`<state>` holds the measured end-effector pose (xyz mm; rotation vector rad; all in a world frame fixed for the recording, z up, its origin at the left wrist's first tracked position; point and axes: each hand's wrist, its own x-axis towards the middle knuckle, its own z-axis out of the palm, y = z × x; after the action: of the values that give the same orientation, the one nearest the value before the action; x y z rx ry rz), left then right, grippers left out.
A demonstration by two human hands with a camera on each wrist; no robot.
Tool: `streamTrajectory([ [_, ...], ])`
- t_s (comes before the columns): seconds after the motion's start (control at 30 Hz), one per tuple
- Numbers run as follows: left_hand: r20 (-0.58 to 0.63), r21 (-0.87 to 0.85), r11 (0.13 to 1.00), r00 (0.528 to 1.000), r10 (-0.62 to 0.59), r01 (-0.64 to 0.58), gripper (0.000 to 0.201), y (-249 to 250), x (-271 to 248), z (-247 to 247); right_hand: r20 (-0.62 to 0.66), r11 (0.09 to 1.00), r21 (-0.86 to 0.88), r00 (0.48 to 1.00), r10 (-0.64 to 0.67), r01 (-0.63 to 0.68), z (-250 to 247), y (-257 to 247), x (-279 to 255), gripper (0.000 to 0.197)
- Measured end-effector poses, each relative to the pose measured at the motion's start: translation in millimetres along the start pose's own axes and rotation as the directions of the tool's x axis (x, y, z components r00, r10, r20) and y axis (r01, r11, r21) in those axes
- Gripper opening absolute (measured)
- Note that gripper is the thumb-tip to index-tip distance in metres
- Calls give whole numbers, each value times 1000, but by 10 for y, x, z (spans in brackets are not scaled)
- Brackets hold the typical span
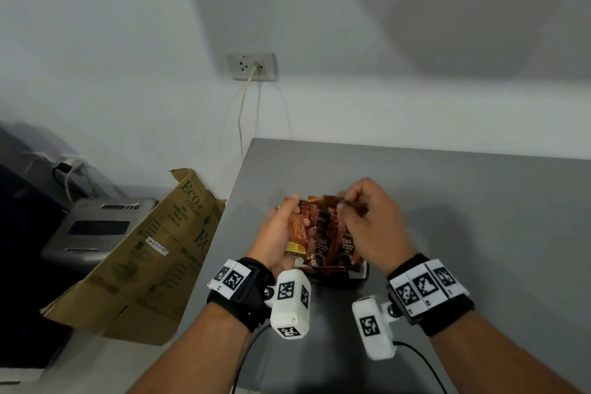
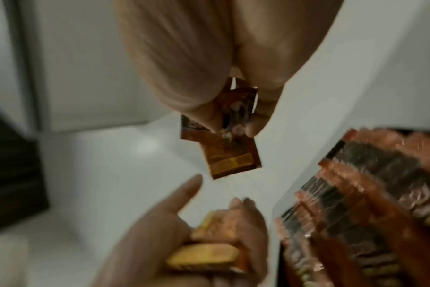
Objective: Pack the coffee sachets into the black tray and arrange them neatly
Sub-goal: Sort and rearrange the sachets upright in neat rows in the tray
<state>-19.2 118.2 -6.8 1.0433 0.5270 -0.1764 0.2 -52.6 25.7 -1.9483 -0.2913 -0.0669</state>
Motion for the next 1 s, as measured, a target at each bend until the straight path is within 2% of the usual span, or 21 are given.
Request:
streamTrajectory([
  [0.03, 15, 16, 1000, 1000, -1, 1, 23, 28, -21, 18, 91, 998, -15, 994, -57, 58, -3, -12, -40, 21],
  [0.1, 41, 38, 997, 997, 68, -69, 7, 35, 2, -2, 244, 991, -63, 965, -97, 116, 16, 24, -119, 25],
  [0.13, 10, 41, 994, 995, 102, -102, 20, 32, 25, -30, 254, 992, -56, 962, -95, 113, 15, 59, -130, 28],
  [0.2, -26, 11, 989, 989, 148, -147, 38, 59, 40, -38, 173, 997, 65, 985, 22, -34, -10, 85, -104, 33],
  [0.27, -36, -1, 982, 982, 187, -188, 42, 78, 36, -28, 117, 923, 314, 974, 196, -223, -20, 88, -49, 34],
  [0.33, -35, -12, 980, 980, 197, -198, 43, 82, 10, 22, 191, 788, 481, 923, 334, -384, 27, 58, -25, 22],
  [0.4, -2, -5, 979, 979, 203, -203, 44, 54, -24, 76, 244, 749, 475, 887, 393, -462, 72, 17, -12, 15],
  [0.5, 72, 20, 985, 983, 168, -170, 44, 47, -53, 94, 215, 824, 347, 893, 396, -449, 50, 29, 70, 18],
  [0.6, 166, 68, 992, 982, 93, -105, 31, 115, -71, 84, 241, 923, 106, 910, 337, -370, -36, 1, 186, 14],
  [0.63, 166, 106, 988, 981, 96, -115, 31, 135, -77, 92, 228, 932, 86, 917, 326, -353, -48, -5, 210, 13],
  [0.67, 151, 143, 980, 982, 113, -135, 33, 144, -80, 93, 194, 931, 101, 925, 326, -350, -54, 0, 228, 12],
  [0.73, 107, 164, 970, 981, 163, -179, 40, 131, -66, 90, 148, 869, 261, 907, 395, -421, -49, 18, 245, 13],
  [0.8, 84, 150, 965, 975, 205, -216, 45, 93, -41, 98, 201, 777, 392, 870, 450, -492, 5, 35, 220, 18],
  [0.87, 72, 128, 966, 973, 217, -225, 44, 59, -29, 127, 231, 778, 380, 866, 445, -501, 80, 71, 189, 20],
  [1.0, 97, -65, 992, 989, 110, -104, 29, 79, -24, 122, 163, 772, 414, 874, 458, -482, 77, 82, 203, 19],
])
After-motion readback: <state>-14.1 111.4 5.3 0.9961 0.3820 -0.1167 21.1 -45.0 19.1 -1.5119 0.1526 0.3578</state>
